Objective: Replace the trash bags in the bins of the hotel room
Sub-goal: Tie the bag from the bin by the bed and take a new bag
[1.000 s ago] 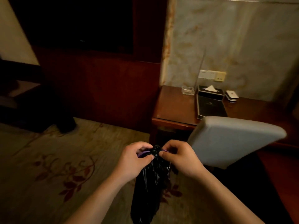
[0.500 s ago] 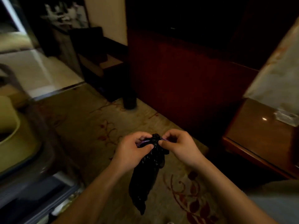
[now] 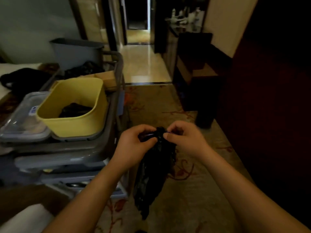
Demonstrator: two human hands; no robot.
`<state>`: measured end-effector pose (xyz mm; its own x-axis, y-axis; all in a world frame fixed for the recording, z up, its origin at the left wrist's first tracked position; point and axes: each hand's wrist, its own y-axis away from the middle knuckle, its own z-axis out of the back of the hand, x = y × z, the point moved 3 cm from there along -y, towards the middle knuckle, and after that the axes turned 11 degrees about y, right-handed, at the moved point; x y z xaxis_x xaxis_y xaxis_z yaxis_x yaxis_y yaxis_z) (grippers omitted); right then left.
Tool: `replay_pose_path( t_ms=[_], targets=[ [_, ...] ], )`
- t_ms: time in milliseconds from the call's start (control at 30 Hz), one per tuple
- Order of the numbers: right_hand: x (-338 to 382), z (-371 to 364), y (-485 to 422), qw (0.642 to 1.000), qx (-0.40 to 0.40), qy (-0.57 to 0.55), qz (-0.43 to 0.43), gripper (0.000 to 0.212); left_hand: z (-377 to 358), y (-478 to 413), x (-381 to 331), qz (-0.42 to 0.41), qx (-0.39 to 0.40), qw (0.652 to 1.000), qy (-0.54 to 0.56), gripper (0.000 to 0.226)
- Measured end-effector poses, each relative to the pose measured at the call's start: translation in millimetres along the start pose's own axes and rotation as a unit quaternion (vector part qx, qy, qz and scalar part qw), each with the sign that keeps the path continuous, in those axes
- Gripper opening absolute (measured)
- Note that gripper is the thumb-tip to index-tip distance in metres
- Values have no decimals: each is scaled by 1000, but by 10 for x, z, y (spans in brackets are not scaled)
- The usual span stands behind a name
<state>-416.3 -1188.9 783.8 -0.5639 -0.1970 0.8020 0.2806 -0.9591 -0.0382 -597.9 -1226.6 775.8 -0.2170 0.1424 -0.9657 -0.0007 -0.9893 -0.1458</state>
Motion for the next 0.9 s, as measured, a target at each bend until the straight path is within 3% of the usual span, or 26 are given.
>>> replay_pose_path(
  t_ms=[267, 567, 900],
  targets=[
    [398, -48, -986, 994, 21, 28, 105, 11, 382, -534, -117, -36, -138, 989, -28, 28],
    [1651, 145, -2149, 966, -16, 58, 250, 9, 1200, -1424, -831, -96, -250, 960, 78, 18],
    [3014, 251, -3015, 918, -37, -84, 385, 5, 2028, -2013, -1748, -221, -339, 896, 181, 5]
  ],
)
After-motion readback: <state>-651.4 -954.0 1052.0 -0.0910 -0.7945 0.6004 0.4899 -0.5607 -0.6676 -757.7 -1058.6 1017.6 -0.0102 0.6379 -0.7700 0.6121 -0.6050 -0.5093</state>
